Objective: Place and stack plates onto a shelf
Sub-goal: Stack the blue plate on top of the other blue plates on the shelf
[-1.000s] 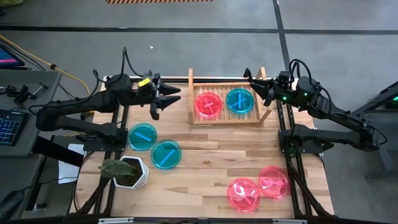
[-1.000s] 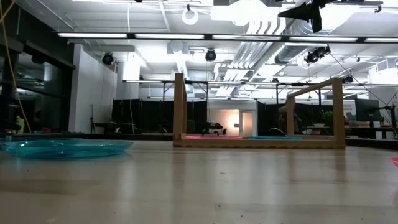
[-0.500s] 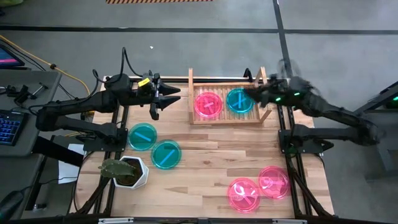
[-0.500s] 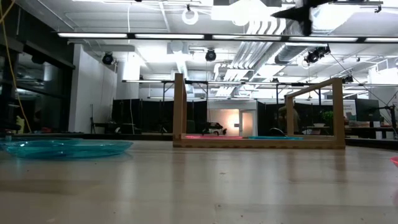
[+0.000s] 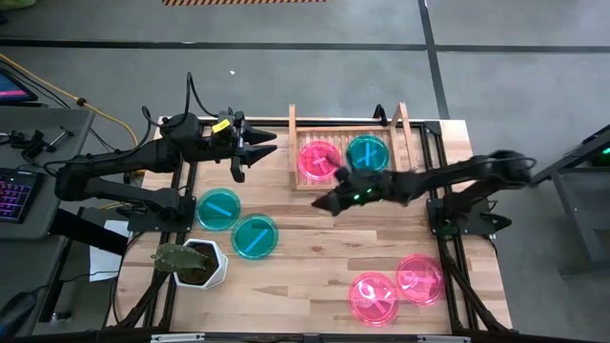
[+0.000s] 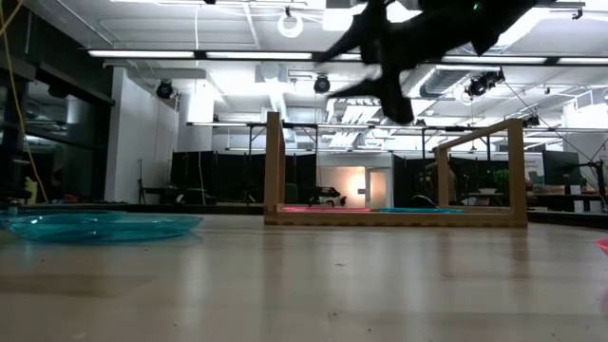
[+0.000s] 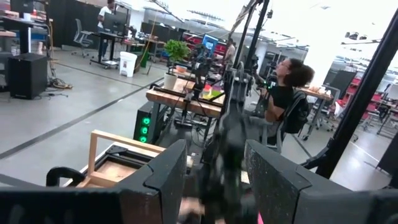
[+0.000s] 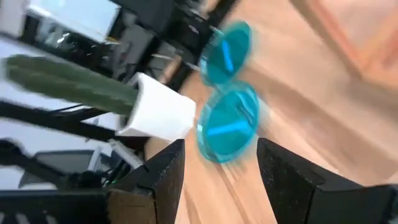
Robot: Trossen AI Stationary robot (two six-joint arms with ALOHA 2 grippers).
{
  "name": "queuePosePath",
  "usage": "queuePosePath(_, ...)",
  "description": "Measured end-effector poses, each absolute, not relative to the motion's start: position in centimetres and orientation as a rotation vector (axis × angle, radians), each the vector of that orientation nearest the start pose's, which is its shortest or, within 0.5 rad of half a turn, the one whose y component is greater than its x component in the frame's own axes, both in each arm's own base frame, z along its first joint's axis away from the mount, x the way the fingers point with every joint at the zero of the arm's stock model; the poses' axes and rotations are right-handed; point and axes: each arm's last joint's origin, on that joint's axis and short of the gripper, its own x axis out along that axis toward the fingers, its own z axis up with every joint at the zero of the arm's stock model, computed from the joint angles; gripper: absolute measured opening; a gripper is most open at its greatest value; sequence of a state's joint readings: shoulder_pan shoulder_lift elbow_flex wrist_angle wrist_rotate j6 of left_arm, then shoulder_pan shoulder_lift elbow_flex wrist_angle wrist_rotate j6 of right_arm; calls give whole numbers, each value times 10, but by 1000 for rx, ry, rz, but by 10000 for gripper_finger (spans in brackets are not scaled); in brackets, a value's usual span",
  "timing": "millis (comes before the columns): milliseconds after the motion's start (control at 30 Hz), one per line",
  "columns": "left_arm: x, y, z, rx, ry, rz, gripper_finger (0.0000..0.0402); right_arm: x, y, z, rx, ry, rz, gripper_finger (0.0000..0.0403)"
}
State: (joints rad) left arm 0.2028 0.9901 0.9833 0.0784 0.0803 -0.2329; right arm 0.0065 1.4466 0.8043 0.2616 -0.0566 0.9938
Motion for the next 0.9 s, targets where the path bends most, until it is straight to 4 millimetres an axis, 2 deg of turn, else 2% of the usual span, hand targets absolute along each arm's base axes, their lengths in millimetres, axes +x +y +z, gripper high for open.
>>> queuePosePath(133,213,41,388,-224,-74,115,152,336,25,210,1042,428,-181,182)
queuePosePath(233,213,41,388,-209,-74,115,152,364,42,210,1015,468,-193,175)
queuePosePath(333,213,41,388,-177,-70,116,152,392,53,208,980,554,-278,167)
queuePosePath(500,213,41,388,-164,-63,116,152,433,55,196,989,695,-446,161)
queuePosePath(667,213,41,385,-167,-40,118,152,466,54,180,979,767,-470,160)
queuePosePath(900,213,41,383,-170,-18,119,152,494,53,149,977,823,-501,160)
